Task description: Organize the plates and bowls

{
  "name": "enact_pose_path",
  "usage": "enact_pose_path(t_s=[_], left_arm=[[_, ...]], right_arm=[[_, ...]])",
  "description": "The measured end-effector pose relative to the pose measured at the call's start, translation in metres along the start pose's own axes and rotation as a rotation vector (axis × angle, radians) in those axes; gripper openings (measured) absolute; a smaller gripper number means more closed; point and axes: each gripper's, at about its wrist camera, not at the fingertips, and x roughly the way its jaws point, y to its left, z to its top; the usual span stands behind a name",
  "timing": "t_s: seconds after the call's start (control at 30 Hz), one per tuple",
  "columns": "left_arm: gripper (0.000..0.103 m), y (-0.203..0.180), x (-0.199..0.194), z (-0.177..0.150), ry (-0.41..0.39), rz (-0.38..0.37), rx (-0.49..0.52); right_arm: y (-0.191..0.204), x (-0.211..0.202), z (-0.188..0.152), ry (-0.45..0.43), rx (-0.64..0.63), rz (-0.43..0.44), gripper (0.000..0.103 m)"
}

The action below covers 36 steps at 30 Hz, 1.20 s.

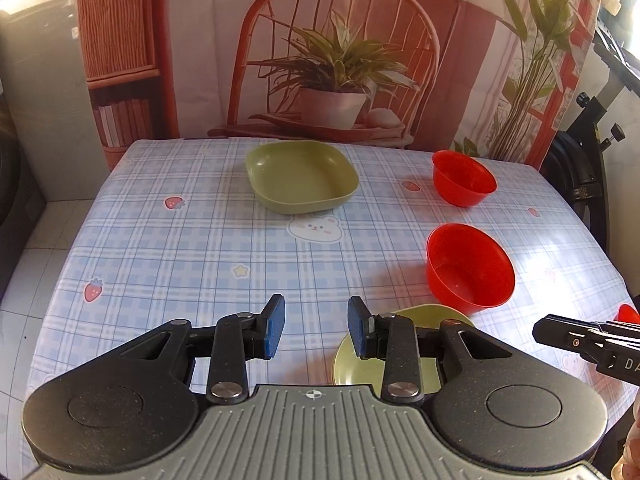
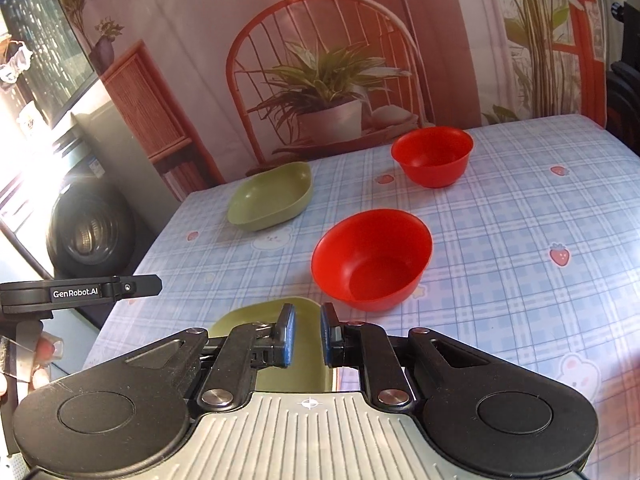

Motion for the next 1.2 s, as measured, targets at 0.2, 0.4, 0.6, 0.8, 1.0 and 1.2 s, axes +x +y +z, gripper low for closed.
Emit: enact_pose_path(t_s=[0.2,0.4,0.6,0.8,1.0,1.2], left_arm=[[0.042,0.006,-0.015,0.026,-0.027,0.003,0.037],[0.043,0.022,-0.019,0.047,-0.032,0.038,0.075],[0.043,0.045,-0.011,0.073,-0.052,0.061,0.063],[0.044,0.05,0.023,0.094,-0.075,0.059,0.07],[0.044,0.057,0.084,0.112,-0.088,0.057,0.06],[0.044,0.069,0.157,0.114,-0.019,0.087,0.025]], right_arm=[[0.014,-0.002,0.039,-0.037,-0.051,0.007,0.014],[0.034,0.006,0.074,-0.056,-0.086,0.015,0.018],[0.056,0.035,0.102,-0.037,-0.115,0.014,0.018],[0.069,0.091,0.119,-0.002,-0.163,-0.037,0.018],[0.061,0.154,0.144,0.049,-0.094,-0.064,0.018],[0.043,0.225,0.159,0.134,0.008,-0.093,0.019]])
